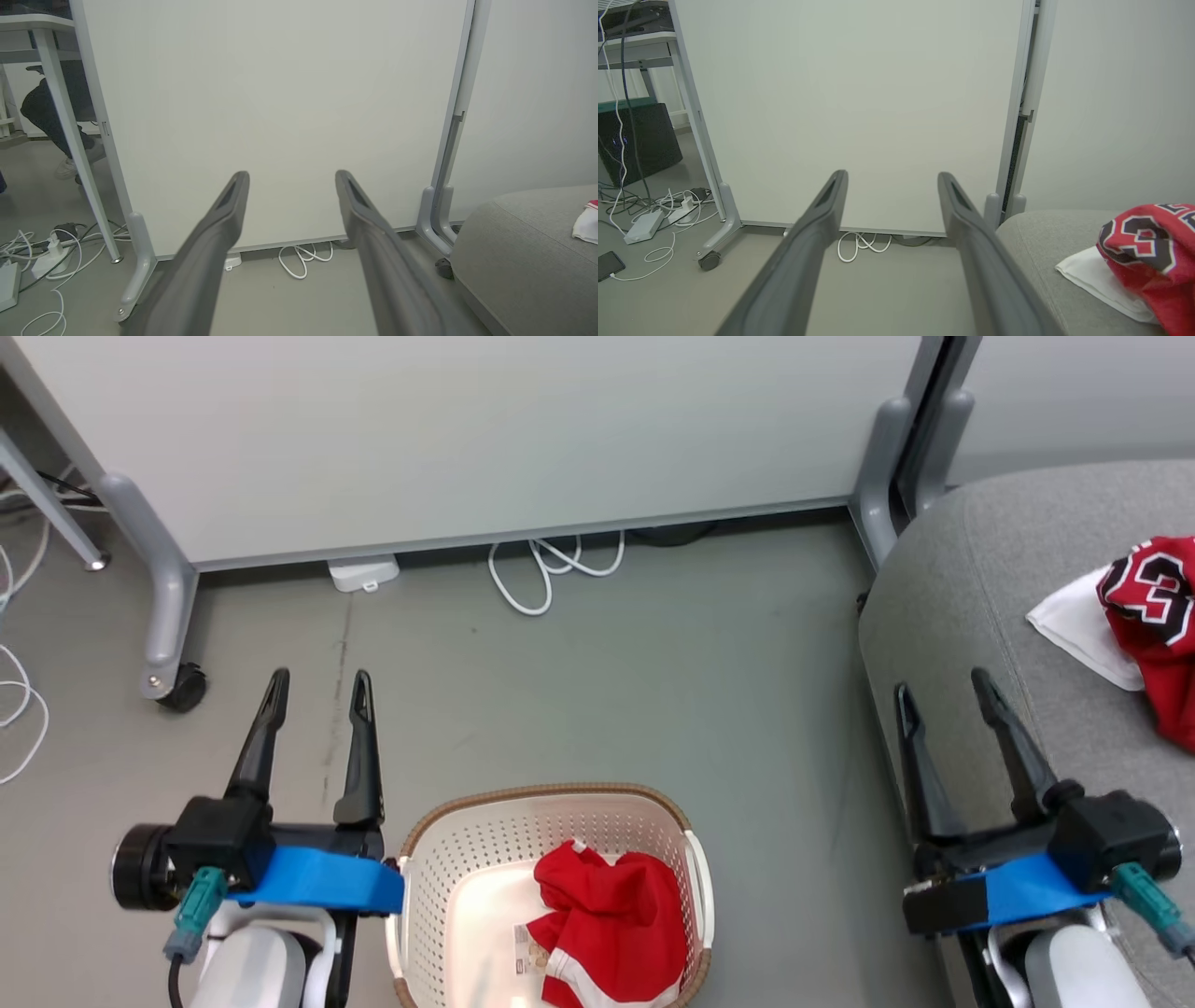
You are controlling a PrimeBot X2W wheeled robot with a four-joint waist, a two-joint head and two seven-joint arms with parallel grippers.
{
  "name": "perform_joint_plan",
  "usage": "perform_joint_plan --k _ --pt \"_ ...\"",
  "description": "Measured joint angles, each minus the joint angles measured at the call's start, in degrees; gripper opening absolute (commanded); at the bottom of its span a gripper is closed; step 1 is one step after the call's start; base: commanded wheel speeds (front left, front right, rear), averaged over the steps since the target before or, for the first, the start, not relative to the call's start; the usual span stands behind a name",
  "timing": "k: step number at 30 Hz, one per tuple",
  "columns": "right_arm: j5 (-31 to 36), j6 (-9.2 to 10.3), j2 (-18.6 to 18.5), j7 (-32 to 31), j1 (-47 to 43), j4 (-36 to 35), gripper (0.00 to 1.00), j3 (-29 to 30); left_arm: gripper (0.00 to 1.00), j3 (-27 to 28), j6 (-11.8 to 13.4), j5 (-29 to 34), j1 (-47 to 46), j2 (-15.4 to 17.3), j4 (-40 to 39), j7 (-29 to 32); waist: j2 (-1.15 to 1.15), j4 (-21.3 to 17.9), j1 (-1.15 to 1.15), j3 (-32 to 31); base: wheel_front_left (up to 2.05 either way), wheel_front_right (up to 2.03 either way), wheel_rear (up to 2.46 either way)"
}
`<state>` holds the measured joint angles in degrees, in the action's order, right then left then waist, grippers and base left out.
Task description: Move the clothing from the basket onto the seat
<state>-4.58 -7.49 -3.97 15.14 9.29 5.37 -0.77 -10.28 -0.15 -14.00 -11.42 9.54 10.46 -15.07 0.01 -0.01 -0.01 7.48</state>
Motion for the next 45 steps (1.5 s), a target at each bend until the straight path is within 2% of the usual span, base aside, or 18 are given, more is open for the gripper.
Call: perform_joint_plan --k 6,16,37,45 --pt "-0.3 0.00 0.6 0.0 -2.3 2.4 1.00 -0.1 1.00 3.8 -2.8 2.6 3.4 -2.8 1.1 0.0 0.00 1.1 0.00 -1.8 0.00 0.00 0.00" --pt "-0.6 0.00 0.9 0.0 -3.7 4.7 1.00 0.2 1.00 7.4 -5.3 5.5 5.0 -5.3 2.5 0.0 -0.01 1.3 0.01 -2.4 0.00 0.00 0.00" --pt "-2.1 0.00 1.0 0.0 -4.2 5.6 1.00 -0.4 1.00 9.2 -6.9 7.8 5.3 -6.4 4.4 0.0 -0.01 0.7 0.01 -2.5 0.00 0.00 0.00" --pt "-2.2 0.00 1.0 0.0 -1.6 4.6 1.00 -1.4 1.00 5.3 -7.1 7.6 0.2 -6.4 8.0 0.0 -0.01 -0.5 0.02 0.5 0.00 0.00 0.00"
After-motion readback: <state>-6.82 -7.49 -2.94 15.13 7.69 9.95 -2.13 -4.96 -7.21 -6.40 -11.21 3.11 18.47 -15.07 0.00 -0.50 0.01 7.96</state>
